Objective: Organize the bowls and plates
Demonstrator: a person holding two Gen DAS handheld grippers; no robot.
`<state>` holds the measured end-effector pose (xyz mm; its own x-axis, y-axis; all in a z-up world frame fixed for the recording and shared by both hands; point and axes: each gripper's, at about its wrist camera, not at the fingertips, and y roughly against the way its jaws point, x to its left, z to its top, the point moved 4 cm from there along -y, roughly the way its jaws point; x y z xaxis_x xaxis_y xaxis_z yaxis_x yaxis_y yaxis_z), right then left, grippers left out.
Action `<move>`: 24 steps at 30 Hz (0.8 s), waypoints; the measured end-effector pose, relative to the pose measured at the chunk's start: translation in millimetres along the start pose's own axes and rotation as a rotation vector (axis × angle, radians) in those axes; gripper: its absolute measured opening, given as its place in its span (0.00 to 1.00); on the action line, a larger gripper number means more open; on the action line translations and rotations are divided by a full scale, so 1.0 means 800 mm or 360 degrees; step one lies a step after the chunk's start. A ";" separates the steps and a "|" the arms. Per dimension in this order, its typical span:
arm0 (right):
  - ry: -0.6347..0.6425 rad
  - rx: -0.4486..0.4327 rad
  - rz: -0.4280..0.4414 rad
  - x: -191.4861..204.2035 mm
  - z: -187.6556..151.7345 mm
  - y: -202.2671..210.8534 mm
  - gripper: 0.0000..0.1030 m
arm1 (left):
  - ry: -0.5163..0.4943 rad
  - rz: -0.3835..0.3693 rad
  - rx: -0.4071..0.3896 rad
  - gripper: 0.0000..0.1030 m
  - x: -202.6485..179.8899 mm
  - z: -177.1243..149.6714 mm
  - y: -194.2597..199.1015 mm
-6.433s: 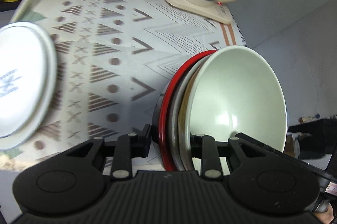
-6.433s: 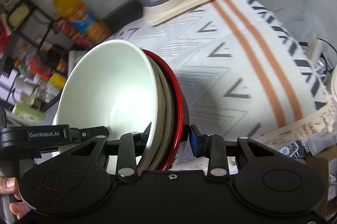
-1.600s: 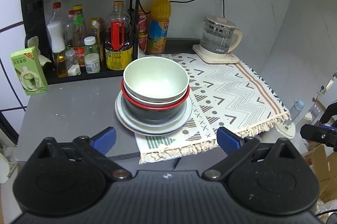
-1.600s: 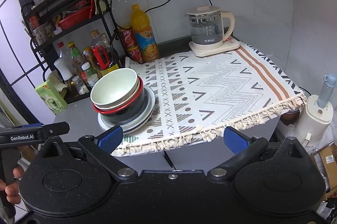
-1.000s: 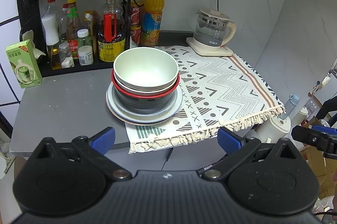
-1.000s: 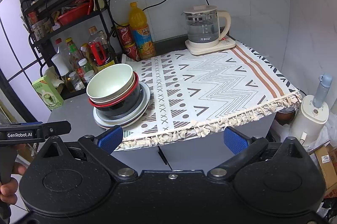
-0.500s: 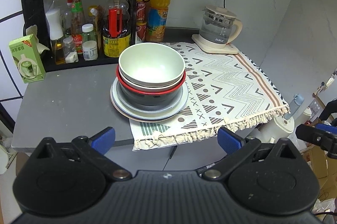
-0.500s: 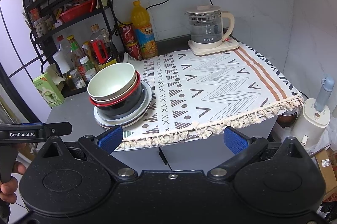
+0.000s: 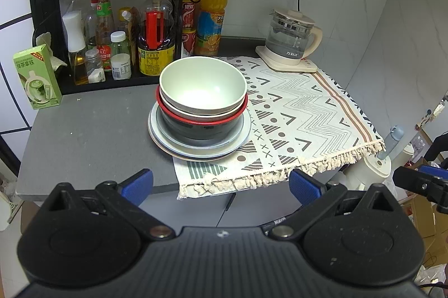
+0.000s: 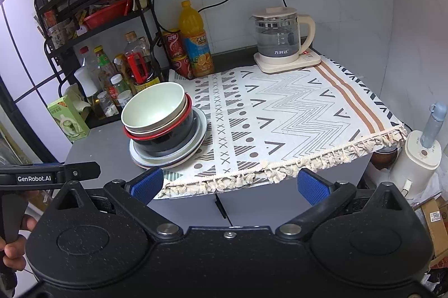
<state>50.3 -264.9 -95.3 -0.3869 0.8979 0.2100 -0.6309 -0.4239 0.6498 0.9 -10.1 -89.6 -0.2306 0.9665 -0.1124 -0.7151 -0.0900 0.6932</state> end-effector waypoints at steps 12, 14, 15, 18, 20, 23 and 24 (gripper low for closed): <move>-0.0004 -0.0001 -0.0003 0.000 -0.005 0.004 1.00 | -0.0005 0.0003 0.0004 0.99 0.000 -0.004 0.004; -0.0003 -0.0001 -0.0002 0.000 -0.005 0.004 1.00 | -0.0006 0.0003 0.0006 0.99 0.000 -0.004 0.005; -0.0004 0.0000 -0.0002 0.000 -0.005 0.004 1.00 | -0.0007 0.0004 0.0005 0.99 -0.001 -0.005 0.005; 0.0000 0.0002 -0.0007 -0.003 -0.007 0.005 1.00 | -0.0007 0.0004 0.0006 0.99 -0.001 -0.005 0.005; -0.0006 0.0003 -0.0008 -0.007 -0.008 0.006 1.00 | -0.0006 0.0001 0.0011 0.99 -0.001 -0.005 0.006; -0.0006 -0.0002 -0.0010 -0.010 -0.009 0.007 1.00 | -0.0014 0.0002 0.0008 0.99 -0.005 -0.005 0.011; -0.0006 -0.0004 -0.0012 -0.011 -0.009 0.008 1.00 | -0.0019 0.0003 0.0009 0.99 -0.007 -0.005 0.012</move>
<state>44.8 -276.4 -98.7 -0.3795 0.9015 0.2082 -0.6353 -0.4175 0.6497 -7.6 -17.1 -85.3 -0.2242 0.9691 -0.1027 -0.7111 -0.0906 0.6973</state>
